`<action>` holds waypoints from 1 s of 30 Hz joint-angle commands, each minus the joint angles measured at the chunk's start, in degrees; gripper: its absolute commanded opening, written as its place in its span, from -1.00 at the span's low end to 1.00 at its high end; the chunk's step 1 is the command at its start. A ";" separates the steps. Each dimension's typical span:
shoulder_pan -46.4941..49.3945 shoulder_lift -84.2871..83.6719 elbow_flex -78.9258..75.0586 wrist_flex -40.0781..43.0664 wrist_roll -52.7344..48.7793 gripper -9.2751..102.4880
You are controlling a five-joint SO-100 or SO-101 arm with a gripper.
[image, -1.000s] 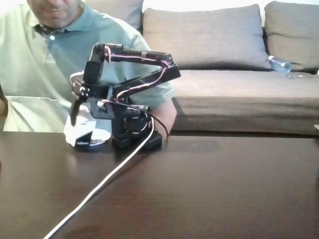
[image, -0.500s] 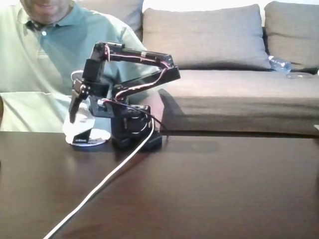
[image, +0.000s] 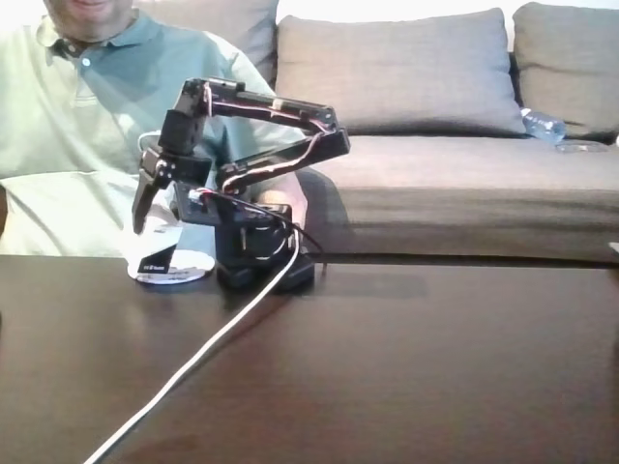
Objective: Grasp a servo box and put it on the zirlivani.
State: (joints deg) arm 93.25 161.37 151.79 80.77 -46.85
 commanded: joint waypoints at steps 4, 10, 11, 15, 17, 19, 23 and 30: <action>-4.75 0.26 2.81 0.62 -2.46 -0.39; -3.87 0.26 2.81 0.62 -3.16 -0.38; -3.16 0.26 2.81 0.62 -3.34 -0.39; -3.34 0.26 2.81 0.62 -3.25 -0.37; -5.63 0.26 2.11 1.14 -2.55 -0.33; -8.26 0.26 1.32 1.32 -0.44 -0.29; -14.41 0.26 0.00 1.41 4.92 -0.28; -22.76 0.26 -6.33 5.62 11.34 -0.29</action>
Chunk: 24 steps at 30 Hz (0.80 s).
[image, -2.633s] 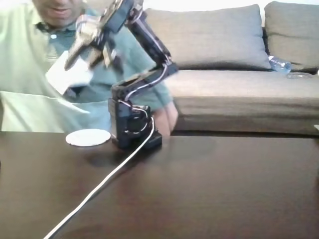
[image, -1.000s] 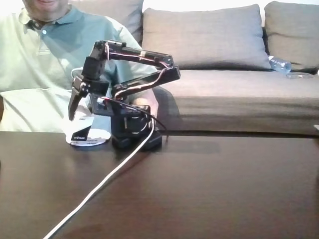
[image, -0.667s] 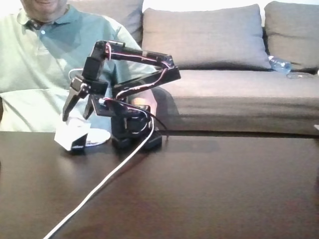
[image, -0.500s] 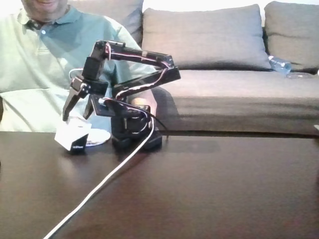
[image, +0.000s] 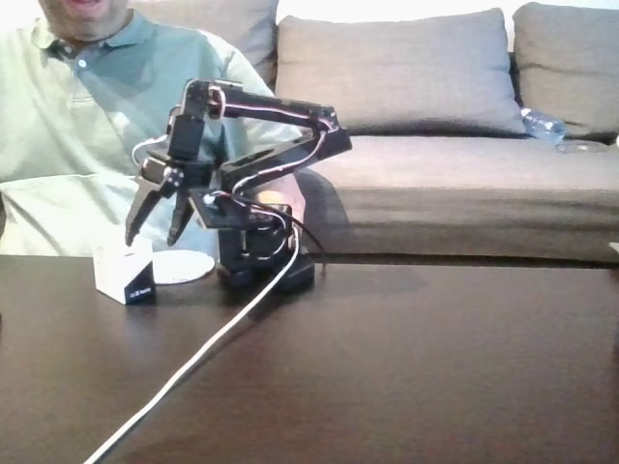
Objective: Grasp a servo box and put it on the zirlivani.
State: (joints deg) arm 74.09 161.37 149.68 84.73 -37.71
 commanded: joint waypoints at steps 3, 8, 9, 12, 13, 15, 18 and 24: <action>-8.96 0.35 -11.95 6.42 6.50 -0.30; -19.95 0.00 -27.77 11.34 14.15 -0.30; -24.70 -0.09 -28.21 10.81 15.29 -0.30; -40.43 -0.44 -23.55 5.45 16.79 -0.47; -44.74 0.26 -20.30 2.81 16.88 -0.59; -52.82 0.35 -14.41 -2.81 17.23 -0.79; -63.98 0.35 -7.21 -9.23 17.93 -0.82; -83.32 0.44 2.46 -18.19 23.20 -0.83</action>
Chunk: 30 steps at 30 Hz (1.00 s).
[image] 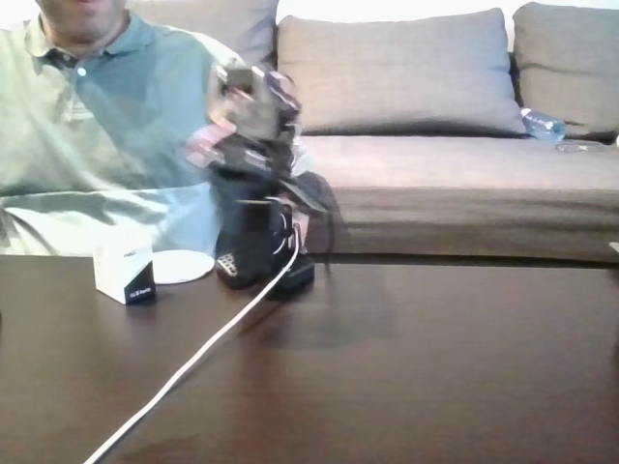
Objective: Grasp a servo box and put it on the zirlivani.
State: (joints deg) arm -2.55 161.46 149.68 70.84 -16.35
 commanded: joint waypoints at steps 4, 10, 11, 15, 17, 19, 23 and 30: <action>-14.33 0.44 6.77 -8.35 2.55 -0.83; -14.85 10.02 9.58 -7.82 2.55 -0.82; -14.85 13.89 10.46 -6.77 2.55 -0.82; -14.68 31.82 14.68 1.49 2.64 -0.83; -14.06 31.64 16.26 2.20 2.99 -0.83; -11.16 29.00 17.40 0.97 3.25 -0.83; -6.24 28.48 21.01 -1.23 5.19 -0.83; -5.98 28.48 21.62 -1.58 8.79 -0.83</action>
